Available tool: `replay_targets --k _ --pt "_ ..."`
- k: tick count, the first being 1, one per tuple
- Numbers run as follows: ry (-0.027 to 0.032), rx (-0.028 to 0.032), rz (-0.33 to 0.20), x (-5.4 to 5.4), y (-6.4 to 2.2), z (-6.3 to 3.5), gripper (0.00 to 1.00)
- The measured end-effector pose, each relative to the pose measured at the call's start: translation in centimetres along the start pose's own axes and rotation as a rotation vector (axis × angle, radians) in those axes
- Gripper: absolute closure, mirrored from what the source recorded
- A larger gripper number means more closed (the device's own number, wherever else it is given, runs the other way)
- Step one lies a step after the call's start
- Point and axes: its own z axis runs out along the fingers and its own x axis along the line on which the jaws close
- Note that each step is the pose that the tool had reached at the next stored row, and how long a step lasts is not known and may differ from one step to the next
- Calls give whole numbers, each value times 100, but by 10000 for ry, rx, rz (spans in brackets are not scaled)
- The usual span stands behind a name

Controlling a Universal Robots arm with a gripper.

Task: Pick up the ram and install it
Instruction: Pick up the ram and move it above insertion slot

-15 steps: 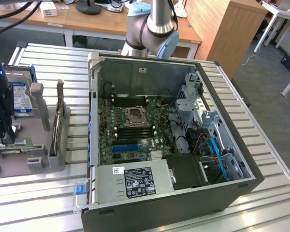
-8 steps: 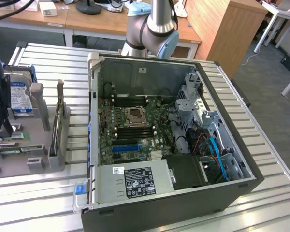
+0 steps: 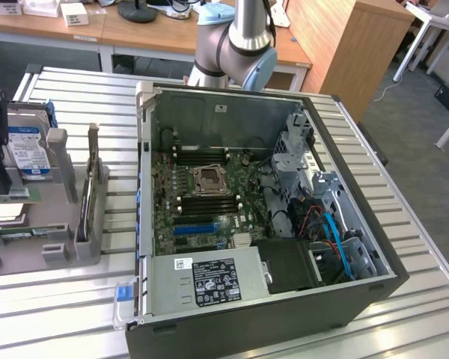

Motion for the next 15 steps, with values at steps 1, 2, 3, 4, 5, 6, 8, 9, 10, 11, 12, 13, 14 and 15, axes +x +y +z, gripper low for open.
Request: replay_targets --k 1,2,3,4,5,6,8,9,10,11,12,13,14,15 --pt "1 0 -1 2 0 -45 88" --pt "0 1 -1 3 -1 -90 88" --pt "0 1 -2 4 -1 -135 88" --pt "-1 1 -2 6 -1 -179 88" --pt "0 0 -3 8 -1 -229 88" --pt "0 1 -3 9 -2 -273 88" --pt "0 1 -4 12 -3 -363 88" --pt "0 0 -3 14 -3 -409 88" --pt "-1 1 -3 15 -3 -453 88" --pt "-1 1 -3 17 -3 -498 88" --pt "0 1 -3 18 -4 -545 88" --pt "0 0 -3 20 -4 -588 88" --pt "-1 1 -4 21 -4 -627 88" --pt "-1 1 -3 22 -4 -666 88"
